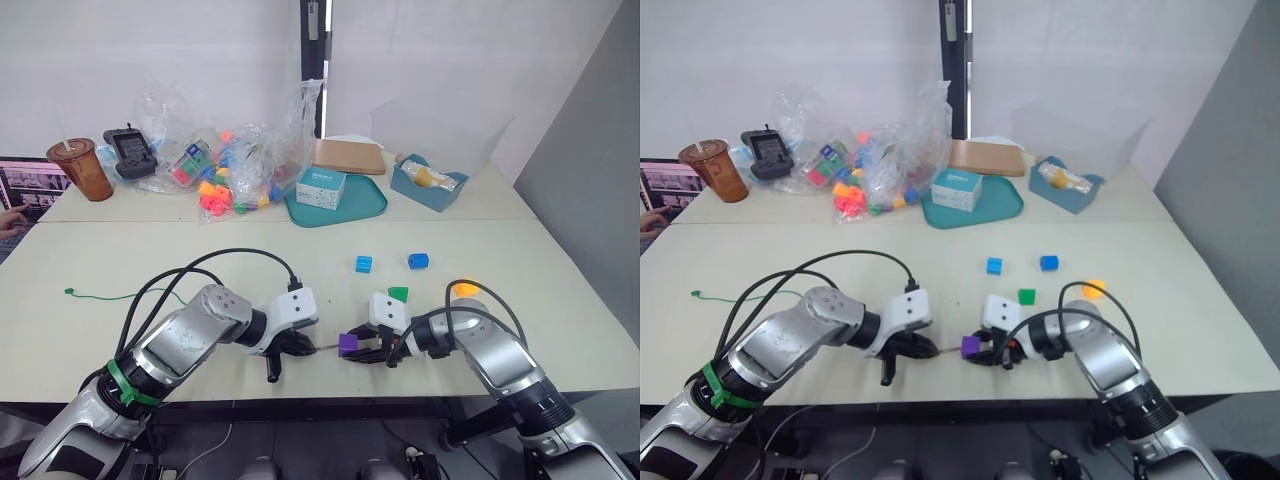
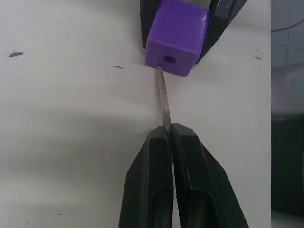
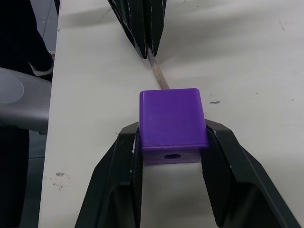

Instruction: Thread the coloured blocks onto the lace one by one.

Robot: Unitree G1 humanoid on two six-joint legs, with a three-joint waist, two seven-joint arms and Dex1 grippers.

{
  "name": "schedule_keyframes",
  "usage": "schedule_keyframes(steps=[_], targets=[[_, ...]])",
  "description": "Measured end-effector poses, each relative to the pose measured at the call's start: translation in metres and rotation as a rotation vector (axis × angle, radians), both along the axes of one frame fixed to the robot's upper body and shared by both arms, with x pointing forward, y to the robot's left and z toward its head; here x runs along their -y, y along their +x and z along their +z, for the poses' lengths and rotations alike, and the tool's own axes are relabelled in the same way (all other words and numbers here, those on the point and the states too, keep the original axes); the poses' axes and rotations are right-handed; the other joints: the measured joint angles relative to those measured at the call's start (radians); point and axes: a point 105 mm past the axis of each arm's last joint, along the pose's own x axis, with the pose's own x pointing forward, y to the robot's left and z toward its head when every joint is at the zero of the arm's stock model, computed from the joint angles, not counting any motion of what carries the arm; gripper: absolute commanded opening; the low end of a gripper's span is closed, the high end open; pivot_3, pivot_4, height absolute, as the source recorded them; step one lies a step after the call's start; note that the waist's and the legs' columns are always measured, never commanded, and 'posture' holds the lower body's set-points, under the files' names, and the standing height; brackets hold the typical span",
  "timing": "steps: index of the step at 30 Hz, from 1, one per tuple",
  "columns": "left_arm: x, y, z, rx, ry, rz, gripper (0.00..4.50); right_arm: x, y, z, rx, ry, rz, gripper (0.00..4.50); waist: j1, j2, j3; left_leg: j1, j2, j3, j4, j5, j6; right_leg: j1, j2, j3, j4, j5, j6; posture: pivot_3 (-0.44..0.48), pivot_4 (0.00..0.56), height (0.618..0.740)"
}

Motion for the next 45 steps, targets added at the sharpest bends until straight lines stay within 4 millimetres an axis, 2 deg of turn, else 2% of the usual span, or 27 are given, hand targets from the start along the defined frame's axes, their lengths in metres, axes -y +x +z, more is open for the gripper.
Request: schedule_keyframes(steps=[15,20,30,34,37,45], targets=[[0.001,-0.005,0.002,-0.025,-0.005,-0.033,0.0,0.0,-0.002,-0.001,-0.007,-0.003,-0.003,1.18,0.002,0.0,0.0,0.0,0.0,0.0,0.0,0.0,0.0,0.0,0.0,0.0,0.0,0.0,0.0,0.0,0.15,0.74],[0.011,-0.002,0.009,0.0,-0.031,-0.052,0.0,0.002,-0.004,-0.001,-0.005,-0.007,-0.003,1.18,0.004,0.0,0.0,0.0,0.0,0.0,0.0,0.0,0.0,0.001,0.0,0.0,0.0,0.0,0.0,0.0,0.15,0.74],[0.018,-0.001,0.008,-0.005,-0.051,-0.07,0.0,0.004,-0.006,-0.001,-0.002,-0.012,-0.003,1.18,0.007,0.0,0.0,0.0,-0.001,0.0,0.0,0.0,0.0,0.001,-0.001,0.0,-0.001,0.0,0.0,0.0,0.15,0.74],[0.025,0.001,0.004,0.034,-0.052,-0.095,0.0,0.007,-0.006,-0.002,-0.014,-0.006,-0.014,1.18,0.014,0.0,0.0,0.0,-0.001,0.0,0.001,0.0,0.0,0.001,-0.001,0.0,-0.002,0.0,0.0,0.0,0.15,0.74],[0.044,0.006,-0.007,0.064,-0.123,-0.118,0.0,0.009,-0.008,-0.002,-0.019,-0.008,-0.018,1.18,0.023,-0.001,0.0,0.0,-0.001,0.0,0.002,0.0,0.0,0.002,-0.001,-0.001,-0.002,0.0,0.0,0.0,0.15,0.74],[0.049,0.009,-0.019,0.087,-0.194,-0.183,0.0,0.012,-0.007,-0.004,-0.028,-0.015,-0.036,1.18,0.04,0.0,-0.001,0.011,-0.002,0.0,0.003,-0.001,0.001,0.018,-0.002,-0.003,-0.009,0.001,0.001,0.0,0.15,0.74]])
